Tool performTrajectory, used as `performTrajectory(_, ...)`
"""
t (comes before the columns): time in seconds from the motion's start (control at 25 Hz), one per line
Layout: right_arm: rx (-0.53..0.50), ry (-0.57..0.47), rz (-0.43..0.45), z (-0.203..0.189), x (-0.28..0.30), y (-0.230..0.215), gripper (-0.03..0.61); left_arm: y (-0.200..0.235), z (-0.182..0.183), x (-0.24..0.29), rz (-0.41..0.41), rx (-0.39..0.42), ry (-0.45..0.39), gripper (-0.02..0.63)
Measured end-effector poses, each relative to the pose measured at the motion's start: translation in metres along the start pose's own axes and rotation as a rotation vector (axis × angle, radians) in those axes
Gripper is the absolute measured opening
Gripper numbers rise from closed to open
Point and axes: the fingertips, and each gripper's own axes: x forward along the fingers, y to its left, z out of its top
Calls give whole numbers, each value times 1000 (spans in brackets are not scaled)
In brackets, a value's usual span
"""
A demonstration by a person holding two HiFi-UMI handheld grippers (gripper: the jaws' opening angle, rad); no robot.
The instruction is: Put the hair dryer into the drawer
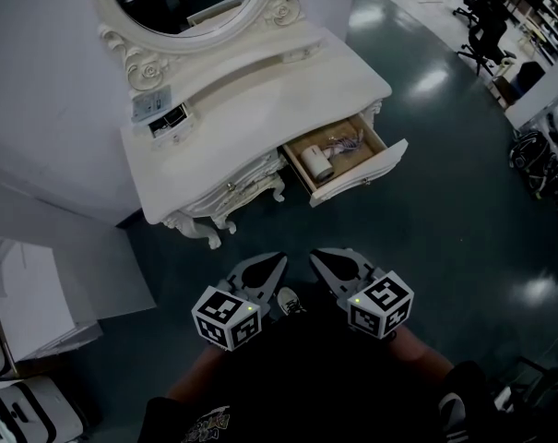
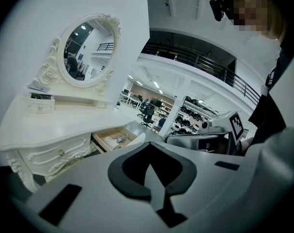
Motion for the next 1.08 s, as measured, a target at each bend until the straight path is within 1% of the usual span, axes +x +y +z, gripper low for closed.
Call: performTrajectory(1.08, -11, 5, 2, -1, 1, 1, 29, -2, 0, 2, -11, 5, 8, 3)
